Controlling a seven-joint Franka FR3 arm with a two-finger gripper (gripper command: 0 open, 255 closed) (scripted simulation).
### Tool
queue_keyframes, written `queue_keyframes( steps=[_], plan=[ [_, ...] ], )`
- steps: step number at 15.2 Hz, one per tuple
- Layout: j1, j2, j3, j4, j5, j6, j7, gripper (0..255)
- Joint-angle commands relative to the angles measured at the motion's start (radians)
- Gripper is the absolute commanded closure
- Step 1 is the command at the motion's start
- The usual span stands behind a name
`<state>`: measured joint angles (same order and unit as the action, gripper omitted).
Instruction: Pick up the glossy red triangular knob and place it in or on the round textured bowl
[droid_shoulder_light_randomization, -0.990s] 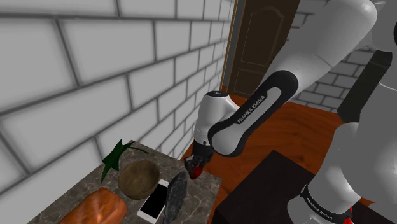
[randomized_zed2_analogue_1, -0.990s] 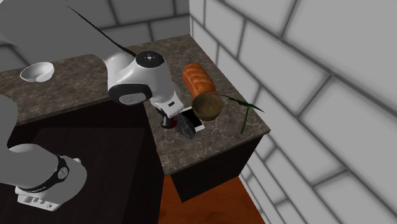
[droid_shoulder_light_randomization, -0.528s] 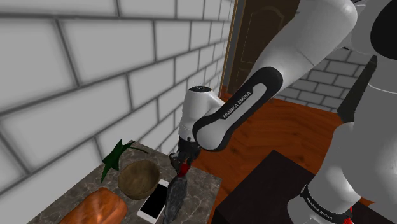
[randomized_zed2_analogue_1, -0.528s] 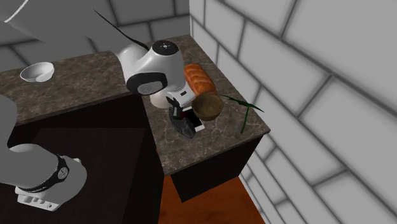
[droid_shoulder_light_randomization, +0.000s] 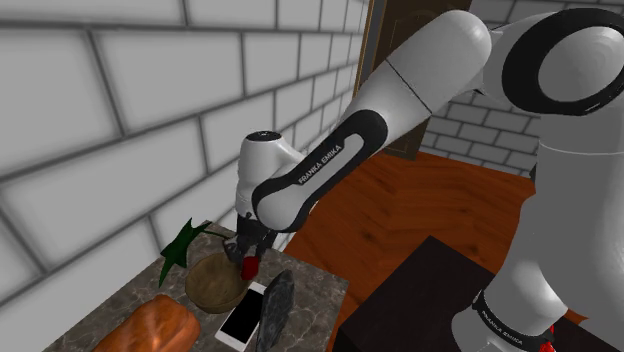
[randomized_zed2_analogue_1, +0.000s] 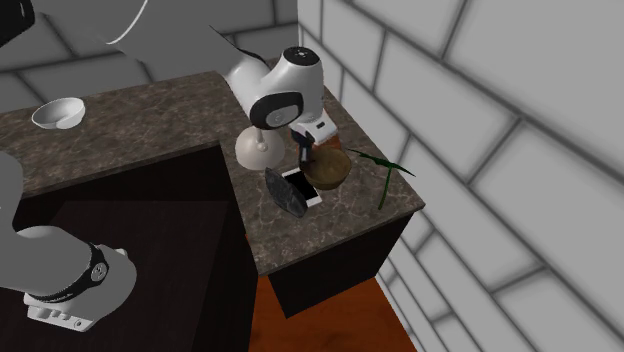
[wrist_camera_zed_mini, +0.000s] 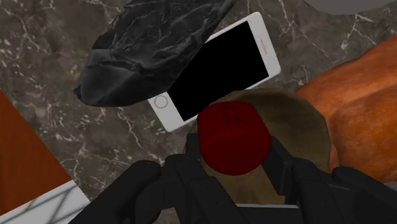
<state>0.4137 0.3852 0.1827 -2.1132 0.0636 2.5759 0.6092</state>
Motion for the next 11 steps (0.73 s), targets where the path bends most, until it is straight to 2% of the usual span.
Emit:
queue_keyframes(
  steps=[1, 5, 11],
  plan=[
    [0.016, 0.075, -0.010, 0.123, -0.020, -0.047, 0.019, 255],
    [0.054, 0.223, -0.024, 0.372, -0.048, -0.147, 0.056, 255],
    [0.059, 0.279, -0.030, 0.375, -0.052, -0.094, 0.054, 255]
  ],
)
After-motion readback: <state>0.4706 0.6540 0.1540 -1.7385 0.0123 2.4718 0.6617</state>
